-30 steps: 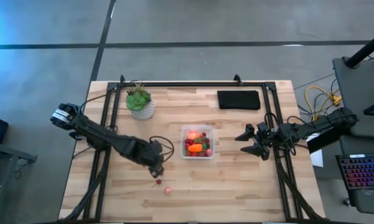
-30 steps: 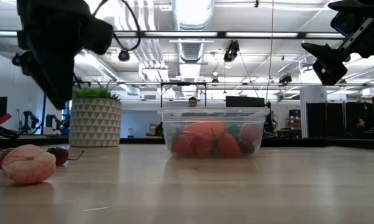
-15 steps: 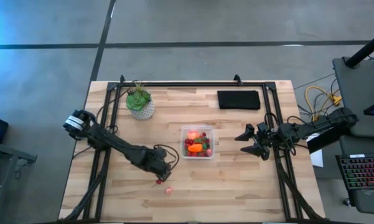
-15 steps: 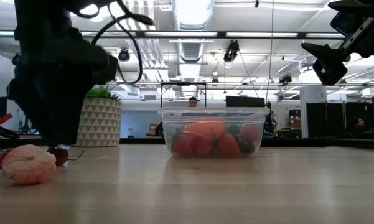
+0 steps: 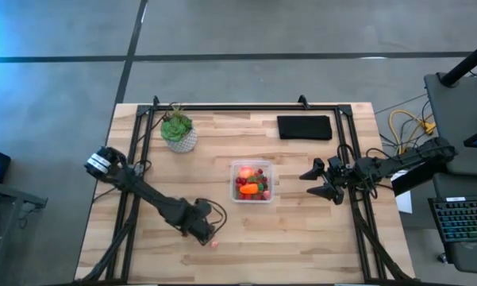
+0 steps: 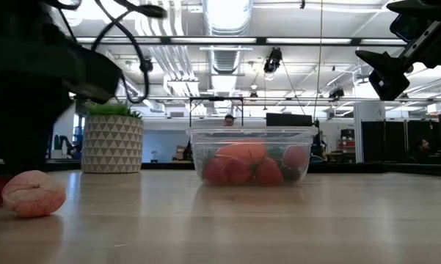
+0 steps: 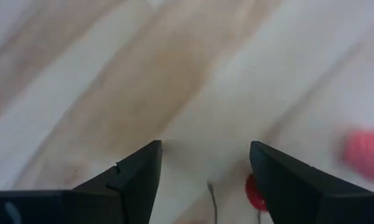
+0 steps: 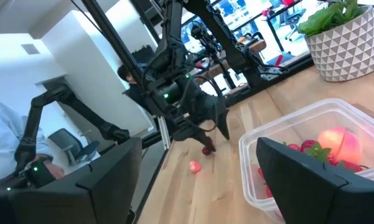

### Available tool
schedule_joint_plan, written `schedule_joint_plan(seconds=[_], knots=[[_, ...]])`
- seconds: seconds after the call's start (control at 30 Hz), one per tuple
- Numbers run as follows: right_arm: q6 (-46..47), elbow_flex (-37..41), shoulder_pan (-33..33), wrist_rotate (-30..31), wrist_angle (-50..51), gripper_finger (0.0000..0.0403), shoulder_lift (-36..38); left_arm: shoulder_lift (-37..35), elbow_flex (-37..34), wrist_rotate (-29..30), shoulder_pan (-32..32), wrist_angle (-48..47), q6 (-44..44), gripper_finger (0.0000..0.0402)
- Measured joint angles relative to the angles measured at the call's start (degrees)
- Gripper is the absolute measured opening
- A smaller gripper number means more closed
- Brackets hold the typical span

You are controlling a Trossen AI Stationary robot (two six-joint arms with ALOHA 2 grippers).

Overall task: Pick and placing Produce into tupperware
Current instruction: Put the red cherry into the transparent container

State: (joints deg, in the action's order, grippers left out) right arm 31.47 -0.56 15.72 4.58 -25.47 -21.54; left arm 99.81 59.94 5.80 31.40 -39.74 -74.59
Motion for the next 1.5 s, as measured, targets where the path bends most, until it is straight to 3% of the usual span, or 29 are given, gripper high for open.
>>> schedule_joint_plan(seconds=[0.23, 0.4, 0.53, 0.83, 1.07, 1.5], knots=[[0.0, 0.0, 0.0, 0.0, 0.0, 0.0309, 0.0, -7.3, -0.5, 2.3, 6.6, -0.5, 3.1, 0.0221], [0.0, 0.0, 0.0, 0.0, 0.0, 0.0310, 0.0, -10.6, -1.9, 2.8, 10.9, -2.0, -1.8, 0.0221], [0.0, 0.0, 0.0, 0.0, 0.0, 0.0306, 0.0, -9.6, -2.4, 2.5, 11.4, -3.2, -2.8, 0.0221], [0.0, 0.0, 0.0, 0.0, 0.0, 0.0310, 0.0, -5.4, -2.4, -0.1, 11.3, -3.3, 7.3, 0.0221], [0.0, 0.0, 0.0, 0.0, 0.0, 0.0308, 0.0, -3.0, -2.4, -2.1, 11.3, -3.3, 8.0, 0.0219], [0.0, 0.0, 0.0, 0.0, 0.0, 0.0309, 0.0, -2.9, -2.4, -1.0, 11.2, -3.3, 7.9, 0.0104]])
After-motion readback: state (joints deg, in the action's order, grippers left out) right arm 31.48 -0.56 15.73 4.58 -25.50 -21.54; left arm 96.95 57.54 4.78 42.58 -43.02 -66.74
